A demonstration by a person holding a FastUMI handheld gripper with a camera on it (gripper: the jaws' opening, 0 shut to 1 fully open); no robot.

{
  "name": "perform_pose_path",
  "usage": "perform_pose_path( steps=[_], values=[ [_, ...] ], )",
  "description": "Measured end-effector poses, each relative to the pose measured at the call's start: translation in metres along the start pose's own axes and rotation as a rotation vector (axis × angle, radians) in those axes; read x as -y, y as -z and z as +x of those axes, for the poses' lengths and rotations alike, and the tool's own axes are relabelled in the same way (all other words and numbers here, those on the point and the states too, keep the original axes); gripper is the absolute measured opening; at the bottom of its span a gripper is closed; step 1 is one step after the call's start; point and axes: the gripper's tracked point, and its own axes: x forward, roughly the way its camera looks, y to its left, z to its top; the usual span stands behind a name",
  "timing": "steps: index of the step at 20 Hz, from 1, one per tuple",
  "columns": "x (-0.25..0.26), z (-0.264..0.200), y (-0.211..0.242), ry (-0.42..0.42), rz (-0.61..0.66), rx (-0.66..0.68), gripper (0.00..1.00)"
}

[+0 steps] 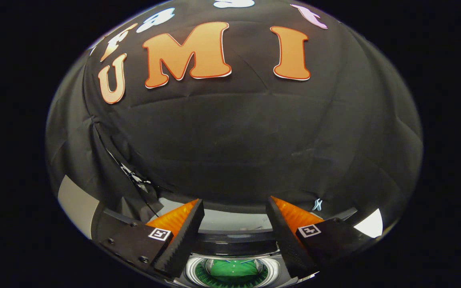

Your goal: Put the clothes into the washing machine and then close the washing machine lid.

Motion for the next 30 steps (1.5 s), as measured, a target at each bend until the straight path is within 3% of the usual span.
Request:
perform_pose_path(
  steps=[9,19,25,30],
  values=[
    [0.000,-0.026,0.011,-0.020,-0.001,0.072,1.00],
    [-0.001,-0.078,0.055,-0.021,-0.005,0.078,1.00],
    [0.001,-0.105,0.106,-0.002,0.013,-0.009,1.00],
    [0.000,-0.122,0.194,-0.006,0.093,-0.160,1.00]
  ],
)
